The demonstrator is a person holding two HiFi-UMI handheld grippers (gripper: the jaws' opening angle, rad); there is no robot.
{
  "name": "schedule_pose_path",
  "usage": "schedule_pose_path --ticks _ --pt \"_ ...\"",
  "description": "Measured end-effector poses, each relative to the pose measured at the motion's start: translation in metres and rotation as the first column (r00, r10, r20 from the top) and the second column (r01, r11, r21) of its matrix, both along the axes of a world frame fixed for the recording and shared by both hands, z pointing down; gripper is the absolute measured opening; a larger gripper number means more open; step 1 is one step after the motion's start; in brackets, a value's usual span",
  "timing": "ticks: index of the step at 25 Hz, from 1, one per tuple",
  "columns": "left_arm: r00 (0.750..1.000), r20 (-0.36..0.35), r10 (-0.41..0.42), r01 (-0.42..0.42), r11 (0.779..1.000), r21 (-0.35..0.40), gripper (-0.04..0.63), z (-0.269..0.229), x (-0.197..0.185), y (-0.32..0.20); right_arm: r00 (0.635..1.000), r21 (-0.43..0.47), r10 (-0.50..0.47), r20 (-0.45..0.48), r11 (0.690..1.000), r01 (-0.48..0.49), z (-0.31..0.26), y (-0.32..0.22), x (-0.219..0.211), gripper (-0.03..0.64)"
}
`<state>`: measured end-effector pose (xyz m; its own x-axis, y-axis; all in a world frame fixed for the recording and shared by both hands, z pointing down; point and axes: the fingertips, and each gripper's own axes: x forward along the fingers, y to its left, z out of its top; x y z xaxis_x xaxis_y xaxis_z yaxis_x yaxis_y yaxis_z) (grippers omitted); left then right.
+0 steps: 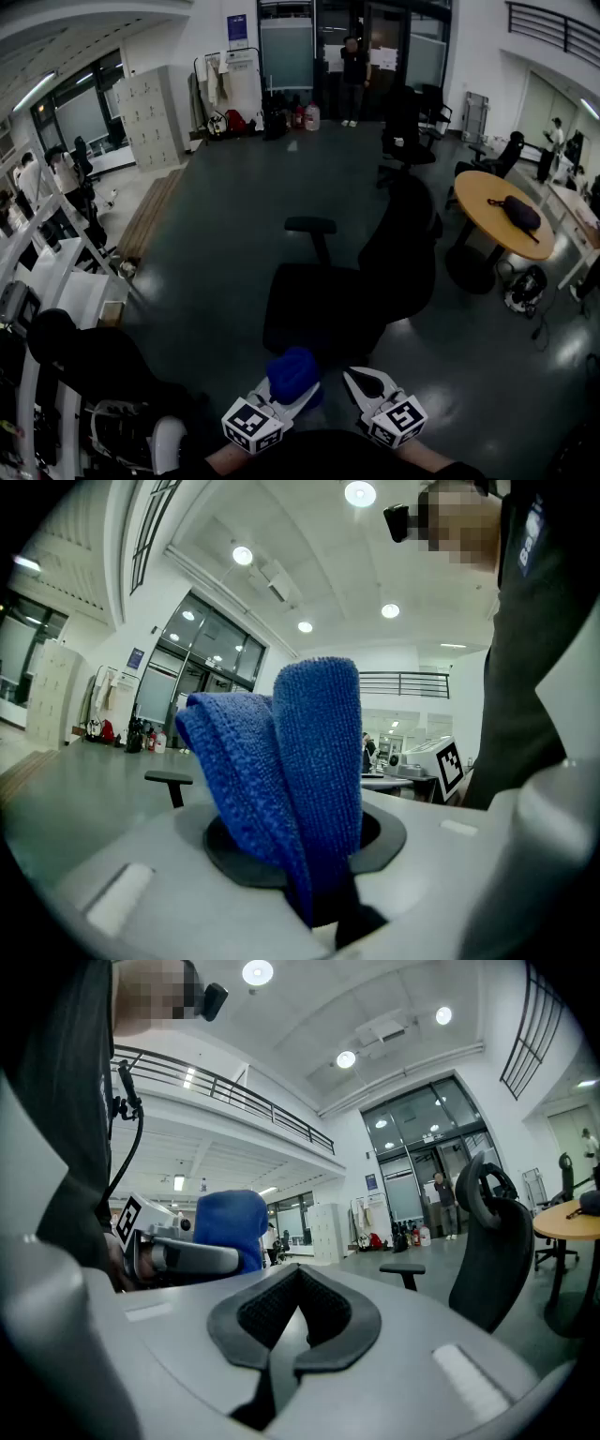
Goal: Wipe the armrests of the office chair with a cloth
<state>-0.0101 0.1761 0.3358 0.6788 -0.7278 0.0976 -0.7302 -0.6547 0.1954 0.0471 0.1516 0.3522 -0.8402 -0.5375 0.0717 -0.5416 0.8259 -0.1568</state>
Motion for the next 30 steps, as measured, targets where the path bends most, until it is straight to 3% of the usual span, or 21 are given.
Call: schedule_pose_path --ticks 17,30 --pt "1.000 0.020 -0.009 0.010 1.000 -0.009 0.129 0.005 0.014 0.003 0.999 -0.024 -0.007 0.033 1.000 0.007 0.003 0.004 0.016 0.003" --pt "0.996 0.078 -0.049 0.053 0.997 -0.050 0.129 0.008 0.081 -0.007 0.996 -0.076 -0.034 0.078 0.996 0.040 0.025 -0.013 0.084 0.003"
